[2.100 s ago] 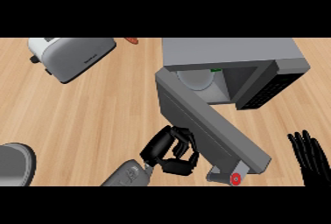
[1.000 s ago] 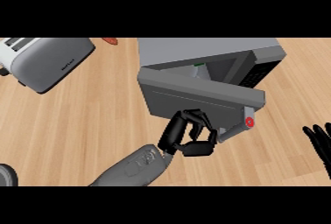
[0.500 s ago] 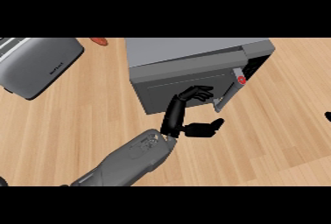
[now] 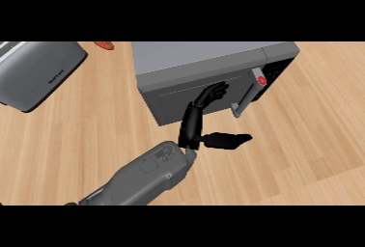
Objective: Pick up the milk, place it into the microwave and close the microwave
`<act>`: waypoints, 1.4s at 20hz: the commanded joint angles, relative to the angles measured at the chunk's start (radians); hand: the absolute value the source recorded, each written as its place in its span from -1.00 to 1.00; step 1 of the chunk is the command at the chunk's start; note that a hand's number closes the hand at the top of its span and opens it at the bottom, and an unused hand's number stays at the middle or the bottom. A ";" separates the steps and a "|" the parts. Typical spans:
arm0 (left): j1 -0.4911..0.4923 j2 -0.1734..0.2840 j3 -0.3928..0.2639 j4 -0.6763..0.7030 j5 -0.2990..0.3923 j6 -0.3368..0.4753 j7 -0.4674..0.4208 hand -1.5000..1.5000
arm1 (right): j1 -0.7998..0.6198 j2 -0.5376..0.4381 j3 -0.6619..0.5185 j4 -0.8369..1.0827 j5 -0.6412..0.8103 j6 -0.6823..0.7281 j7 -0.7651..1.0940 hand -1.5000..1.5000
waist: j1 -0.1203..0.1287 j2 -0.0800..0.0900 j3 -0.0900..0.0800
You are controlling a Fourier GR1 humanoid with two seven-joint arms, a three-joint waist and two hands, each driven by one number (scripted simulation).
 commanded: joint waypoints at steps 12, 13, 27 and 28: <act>-0.097 0.001 0.047 0.079 0.126 0.035 -0.076 -1.00 | -0.108 -0.055 -0.011 0.045 0.048 -0.025 0.016 1.00 | -0.005 0.026 0.002; -0.088 0.001 0.043 0.073 0.133 0.030 -0.090 -1.00 | -0.116 -0.055 -0.010 0.062 0.051 -0.027 0.012 1.00 | 0.003 0.031 0.003; -0.120 0.001 0.024 0.100 0.196 0.022 -0.131 -1.00 | -0.164 0.057 0.068 0.236 -0.240 0.057 0.091 -1.00 | 0.003 0.038 0.007; -0.111 0.001 0.024 0.094 0.202 0.022 -0.143 -1.00 | -0.167 0.056 0.067 0.241 -0.255 0.063 0.097 -1.00 | -0.007 0.038 0.006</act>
